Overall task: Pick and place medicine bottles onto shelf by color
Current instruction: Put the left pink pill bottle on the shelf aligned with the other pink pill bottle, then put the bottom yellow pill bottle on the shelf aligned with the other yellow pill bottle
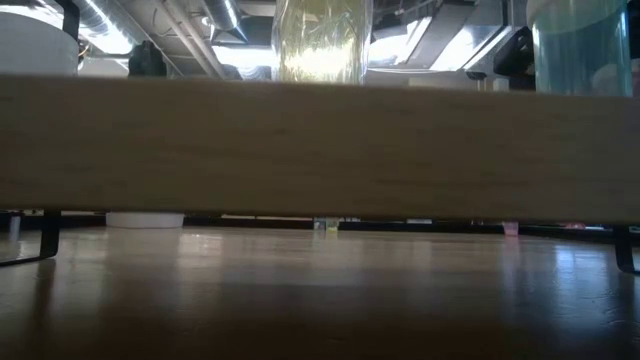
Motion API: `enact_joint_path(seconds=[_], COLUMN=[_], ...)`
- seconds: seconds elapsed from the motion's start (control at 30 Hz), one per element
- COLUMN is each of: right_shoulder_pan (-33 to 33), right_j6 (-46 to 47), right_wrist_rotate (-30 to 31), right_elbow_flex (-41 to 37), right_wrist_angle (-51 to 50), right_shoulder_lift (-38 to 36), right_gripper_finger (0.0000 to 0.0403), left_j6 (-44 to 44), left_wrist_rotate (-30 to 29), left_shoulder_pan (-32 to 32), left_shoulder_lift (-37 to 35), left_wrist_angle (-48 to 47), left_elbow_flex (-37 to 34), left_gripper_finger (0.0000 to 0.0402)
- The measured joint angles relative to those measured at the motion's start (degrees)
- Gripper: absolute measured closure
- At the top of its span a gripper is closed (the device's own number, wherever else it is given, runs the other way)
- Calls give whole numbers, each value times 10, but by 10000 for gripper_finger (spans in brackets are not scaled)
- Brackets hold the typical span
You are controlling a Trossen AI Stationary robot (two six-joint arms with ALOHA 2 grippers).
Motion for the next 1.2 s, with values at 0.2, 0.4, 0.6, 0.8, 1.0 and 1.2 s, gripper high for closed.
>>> enact_joint_path(seconds=[0.2,0.4,0.6,0.8,1.0,1.2], right_shoulder_pan=[0,0,0,0,-1,-1], right_j6=[1,1,3,22,27,25], right_wrist_rotate=[0,0,-27,-46,-29,-25], right_elbow_flex=[0,0,0,1,16,44], right_wrist_angle=[0,0,7,7,-1,-27], right_shoulder_lift=[0,0,0,0,-1,-1], right_gripper_finger=[254,210,197,197,196,196], left_j6=[0,0,0,0,0,0], left_wrist_rotate=[0,0,0,0,0,0], left_shoulder_pan=[0,0,0,0,0,0], left_shoulder_lift=[0,0,0,0,0,0], left_wrist_angle=[0,0,0,0,0,0], left_elbow_flex=[0,0,0,0,0,0], left_gripper_finger=[247,247,247,247,247,247])
